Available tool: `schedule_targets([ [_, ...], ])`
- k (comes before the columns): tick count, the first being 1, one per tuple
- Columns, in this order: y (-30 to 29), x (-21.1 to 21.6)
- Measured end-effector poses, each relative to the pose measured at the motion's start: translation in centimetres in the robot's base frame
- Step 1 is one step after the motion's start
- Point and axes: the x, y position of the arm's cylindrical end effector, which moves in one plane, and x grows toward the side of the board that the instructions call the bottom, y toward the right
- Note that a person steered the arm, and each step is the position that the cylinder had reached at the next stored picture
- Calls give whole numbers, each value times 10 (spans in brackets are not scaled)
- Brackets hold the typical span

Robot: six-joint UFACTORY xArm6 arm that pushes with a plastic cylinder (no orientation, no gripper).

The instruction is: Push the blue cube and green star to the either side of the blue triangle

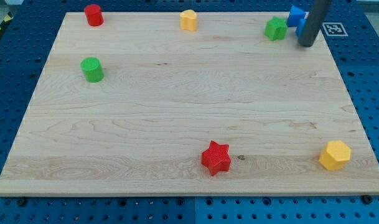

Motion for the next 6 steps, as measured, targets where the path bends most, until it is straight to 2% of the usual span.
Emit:
schedule_targets([
  [3,-296,159],
  [4,-412,166],
  [5,-467,129],
  [6,-467,113],
])
